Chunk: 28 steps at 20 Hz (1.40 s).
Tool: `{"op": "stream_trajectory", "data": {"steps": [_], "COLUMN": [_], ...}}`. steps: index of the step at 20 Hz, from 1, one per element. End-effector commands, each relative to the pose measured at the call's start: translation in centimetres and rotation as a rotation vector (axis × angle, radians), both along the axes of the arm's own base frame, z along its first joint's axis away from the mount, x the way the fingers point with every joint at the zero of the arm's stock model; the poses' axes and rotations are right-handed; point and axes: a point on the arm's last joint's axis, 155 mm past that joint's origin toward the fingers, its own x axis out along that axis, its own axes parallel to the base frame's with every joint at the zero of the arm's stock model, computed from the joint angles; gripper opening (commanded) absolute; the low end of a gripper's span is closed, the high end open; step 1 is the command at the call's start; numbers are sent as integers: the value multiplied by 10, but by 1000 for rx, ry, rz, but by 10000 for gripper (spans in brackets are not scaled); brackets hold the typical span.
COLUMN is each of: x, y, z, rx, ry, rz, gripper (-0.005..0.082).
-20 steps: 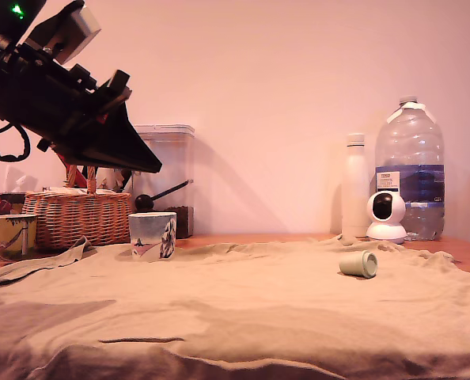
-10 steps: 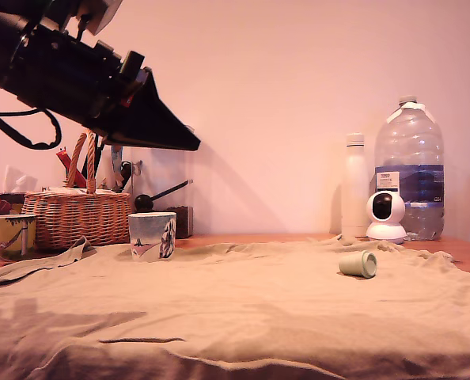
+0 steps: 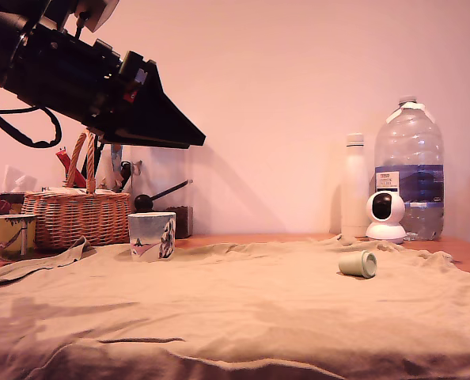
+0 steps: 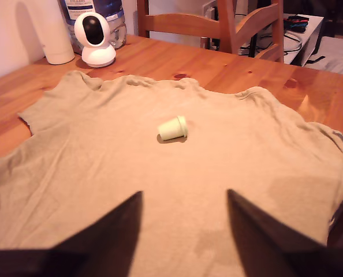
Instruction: Pick up the coffee capsules on the table and drop them inside the coffee cup
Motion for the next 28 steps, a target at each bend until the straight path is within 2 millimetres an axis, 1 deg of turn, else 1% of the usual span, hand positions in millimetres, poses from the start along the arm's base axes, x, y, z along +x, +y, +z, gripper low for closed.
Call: {"op": "stream_trajectory", "data": {"steps": [1,6,11,14,18,28], "x": [-5,-5,0,3,14,46], "y": [0,-5,-12,-19,-31,-54], "z": [-3,0,-17,-20,-20,-38], "rx": [-1,-24,-25,-34,-43,-36], "ry": [-2,-19,-2,3,20,56], "rz": [-12,-42,-64,-89,-115,-139], "gripper": [551,551,552,552,552,552]}}
